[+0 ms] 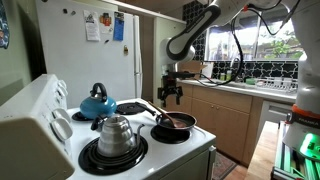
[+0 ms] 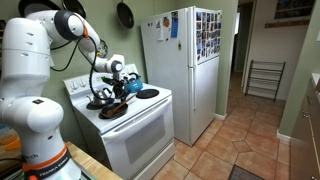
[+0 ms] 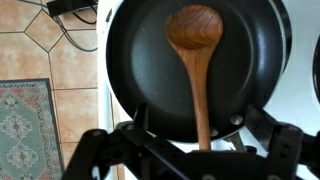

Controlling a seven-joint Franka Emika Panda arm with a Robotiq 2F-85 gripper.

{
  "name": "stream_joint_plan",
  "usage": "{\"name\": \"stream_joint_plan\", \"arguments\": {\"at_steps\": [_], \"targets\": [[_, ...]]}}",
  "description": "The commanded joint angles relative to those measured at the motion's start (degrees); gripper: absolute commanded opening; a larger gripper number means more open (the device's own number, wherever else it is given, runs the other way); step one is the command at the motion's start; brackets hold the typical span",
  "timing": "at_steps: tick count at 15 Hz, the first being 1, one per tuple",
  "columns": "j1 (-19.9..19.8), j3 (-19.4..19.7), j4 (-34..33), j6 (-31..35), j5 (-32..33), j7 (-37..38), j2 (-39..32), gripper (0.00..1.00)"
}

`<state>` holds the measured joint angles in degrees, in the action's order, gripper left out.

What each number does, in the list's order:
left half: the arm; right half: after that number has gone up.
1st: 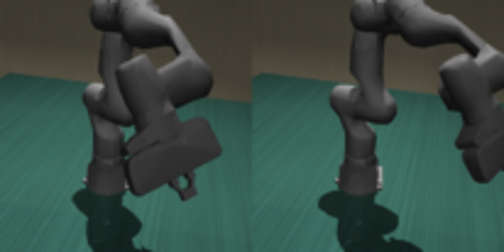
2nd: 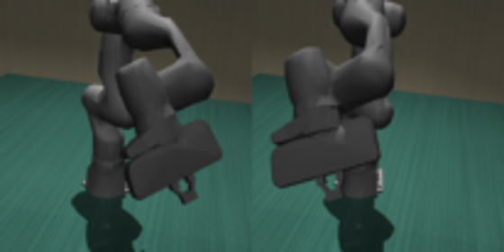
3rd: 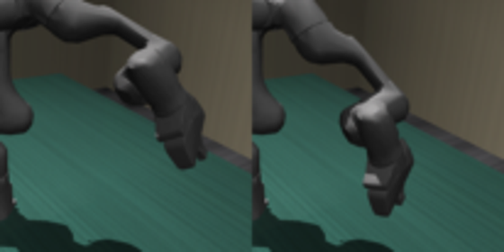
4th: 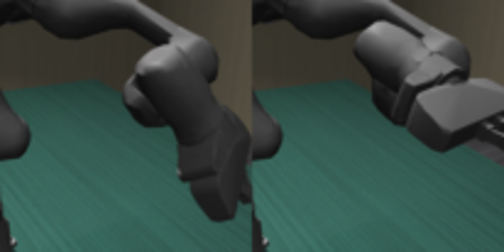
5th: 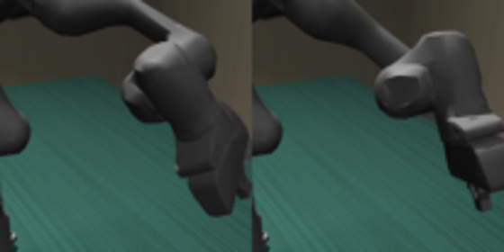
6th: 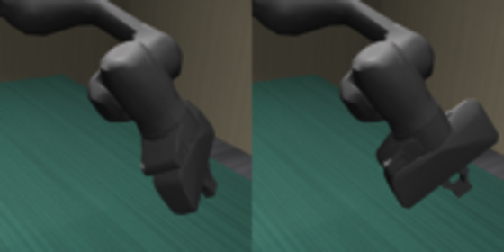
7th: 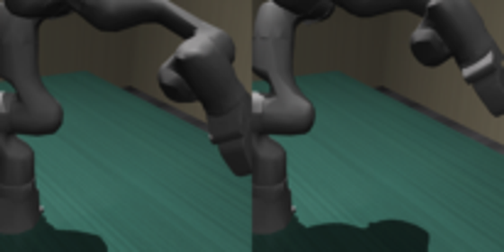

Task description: Use the wooden spoon to stir the contents of the pan

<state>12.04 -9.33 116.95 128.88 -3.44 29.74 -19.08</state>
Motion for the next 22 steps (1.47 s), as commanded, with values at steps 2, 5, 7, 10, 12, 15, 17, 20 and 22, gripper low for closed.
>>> {"name": "stream_joint_plan", "arguments": {"at_steps": [2,5,7,10,12,15,17,20,22], "targets": [[1.39,1.34,-1.12,-0.13,0.33,-0.41,-0.89,1.0],[2.07,1.82,-2.94,-0.2,1.5,-0.67,-2.88,1.0],[2.17,1.69,-3.57,0.18,1.28,-1.73,-3.8,1.0],[2.44,1.87,-4.69,-0.54,0.9,-1.88,-5.32,1.0],[2.58,2.1,-5.05,-0.81,0.71,-1.5,-6.04,1.0],[2.53,2.15,-5.72,-0.91,0.19,-1.7,-7.06,0.98],[2.44,2.11,-6.21,-1.12,-0.26,-1.85,-7.65,0.88],[2.48,2.06,-6.87,-1.59,-0.54,-1.94,-8.16,0.67],[2.5,2.05,-7.24,-1.8,-0.73,-1.96,-8.43,0.66]]}}
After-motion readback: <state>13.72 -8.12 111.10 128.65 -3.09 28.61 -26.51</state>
